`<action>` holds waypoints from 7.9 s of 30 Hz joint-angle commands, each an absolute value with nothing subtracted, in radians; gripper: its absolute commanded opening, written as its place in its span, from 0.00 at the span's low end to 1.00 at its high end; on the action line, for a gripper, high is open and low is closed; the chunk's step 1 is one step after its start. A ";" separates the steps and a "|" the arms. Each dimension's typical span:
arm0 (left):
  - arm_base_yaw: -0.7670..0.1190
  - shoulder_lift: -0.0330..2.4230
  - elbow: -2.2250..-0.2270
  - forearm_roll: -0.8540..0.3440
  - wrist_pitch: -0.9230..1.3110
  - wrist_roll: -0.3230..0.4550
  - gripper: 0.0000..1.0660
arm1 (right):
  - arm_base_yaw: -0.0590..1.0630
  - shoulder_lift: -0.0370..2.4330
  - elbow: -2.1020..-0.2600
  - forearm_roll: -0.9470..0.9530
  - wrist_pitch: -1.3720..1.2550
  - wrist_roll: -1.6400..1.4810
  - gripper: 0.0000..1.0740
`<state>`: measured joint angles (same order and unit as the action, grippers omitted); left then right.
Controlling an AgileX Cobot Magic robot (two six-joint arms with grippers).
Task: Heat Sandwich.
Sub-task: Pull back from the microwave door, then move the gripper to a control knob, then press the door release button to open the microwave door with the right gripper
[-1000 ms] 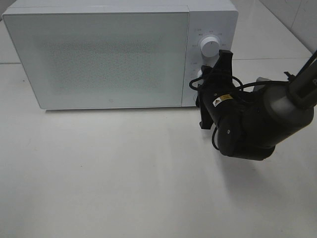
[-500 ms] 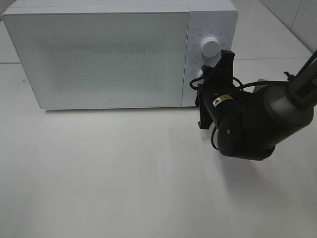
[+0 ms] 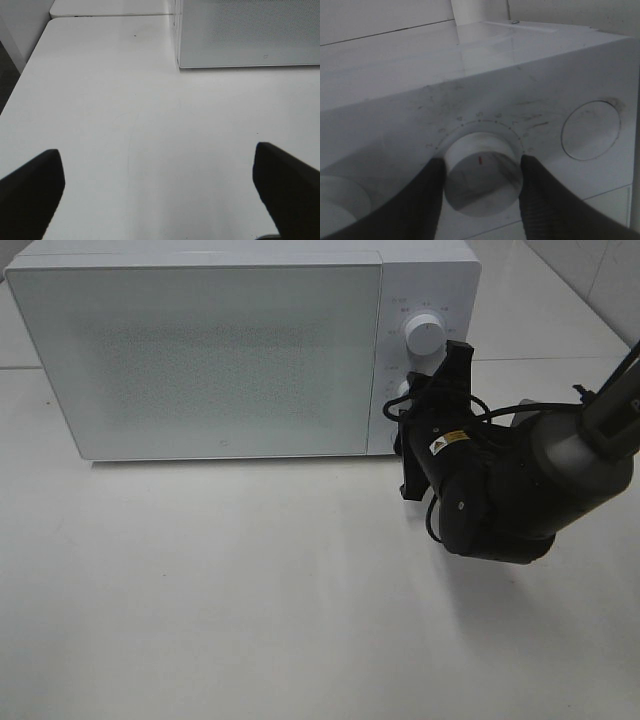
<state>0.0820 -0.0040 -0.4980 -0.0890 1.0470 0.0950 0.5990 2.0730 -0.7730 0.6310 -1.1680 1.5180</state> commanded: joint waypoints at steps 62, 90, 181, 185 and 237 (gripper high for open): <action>0.074 -0.030 -0.495 -0.094 1.037 0.092 0.91 | 0.591 1.539 -0.503 0.431 -0.425 0.450 0.69; 0.074 -0.030 -0.495 -0.094 1.037 0.092 0.91 | 0.591 0.979 -0.503 0.285 0.406 -0.161 0.69; 0.074 -0.030 -0.495 -0.094 1.037 0.092 0.91 | 0.056 0.208 -0.544 0.011 0.653 0.043 0.69; 0.074 -0.030 -0.495 -0.094 1.037 0.092 0.91 | 0.056 0.336 -0.544 0.011 0.554 0.043 0.69; 0.074 -0.030 -0.495 -0.094 1.037 0.092 0.91 | 0.100 1.258 -0.284 0.107 -0.659 0.015 0.69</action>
<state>0.0820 -0.0040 -0.4980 -0.0890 1.0470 0.0950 0.0810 1.2520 -0.2960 0.0710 -0.6080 0.0370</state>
